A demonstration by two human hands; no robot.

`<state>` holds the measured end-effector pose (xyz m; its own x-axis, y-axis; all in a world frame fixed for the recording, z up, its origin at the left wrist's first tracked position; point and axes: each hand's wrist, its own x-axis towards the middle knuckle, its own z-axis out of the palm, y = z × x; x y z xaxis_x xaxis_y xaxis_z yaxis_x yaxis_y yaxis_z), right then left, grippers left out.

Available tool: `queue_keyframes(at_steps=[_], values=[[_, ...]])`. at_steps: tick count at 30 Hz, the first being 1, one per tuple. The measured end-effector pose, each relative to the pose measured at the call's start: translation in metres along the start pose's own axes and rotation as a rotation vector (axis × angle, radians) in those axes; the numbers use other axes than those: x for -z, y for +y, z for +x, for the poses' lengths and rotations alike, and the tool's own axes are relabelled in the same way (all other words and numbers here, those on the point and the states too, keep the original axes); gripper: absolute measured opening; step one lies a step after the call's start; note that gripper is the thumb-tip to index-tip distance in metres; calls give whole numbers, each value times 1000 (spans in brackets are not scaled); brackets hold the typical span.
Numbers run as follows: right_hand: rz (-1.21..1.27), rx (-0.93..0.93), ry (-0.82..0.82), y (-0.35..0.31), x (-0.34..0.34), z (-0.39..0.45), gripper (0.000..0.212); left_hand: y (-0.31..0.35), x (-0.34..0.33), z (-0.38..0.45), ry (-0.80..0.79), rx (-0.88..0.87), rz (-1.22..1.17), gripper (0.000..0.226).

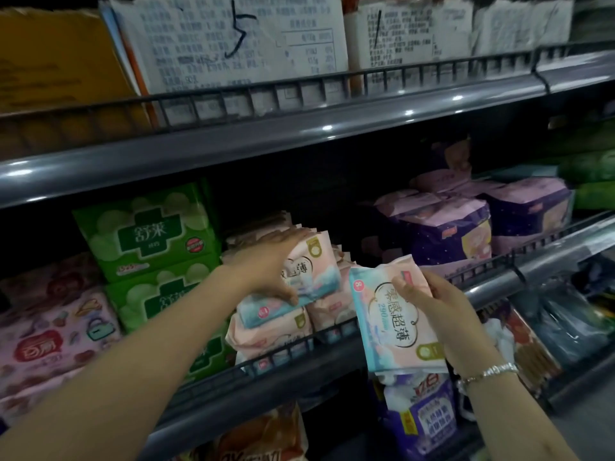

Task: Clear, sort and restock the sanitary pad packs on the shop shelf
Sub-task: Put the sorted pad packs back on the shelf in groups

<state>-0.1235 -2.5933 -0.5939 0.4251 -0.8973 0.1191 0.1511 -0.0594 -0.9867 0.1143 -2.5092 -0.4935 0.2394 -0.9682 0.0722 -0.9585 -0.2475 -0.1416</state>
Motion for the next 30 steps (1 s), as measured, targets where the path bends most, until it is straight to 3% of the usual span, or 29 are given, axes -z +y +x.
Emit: queue_keyframes(at_steps=[5,9,13,24,30], values=[[-52,-3,-37,1,-2,-4,26,-7,3,-5,11,-51,76,124],[-44,-2,-47,3,-4,-5,27,-1,1,0,74,28,-2,106],[-38,-20,-34,9,-7,-4,30,18,-4,12,142,47,44,105],[2,-1,-24,13,-7,0,32,-4,-7,14,67,-21,58,108],[-27,16,-32,7,-14,1,45,0,0,7,204,-22,-187,72]])
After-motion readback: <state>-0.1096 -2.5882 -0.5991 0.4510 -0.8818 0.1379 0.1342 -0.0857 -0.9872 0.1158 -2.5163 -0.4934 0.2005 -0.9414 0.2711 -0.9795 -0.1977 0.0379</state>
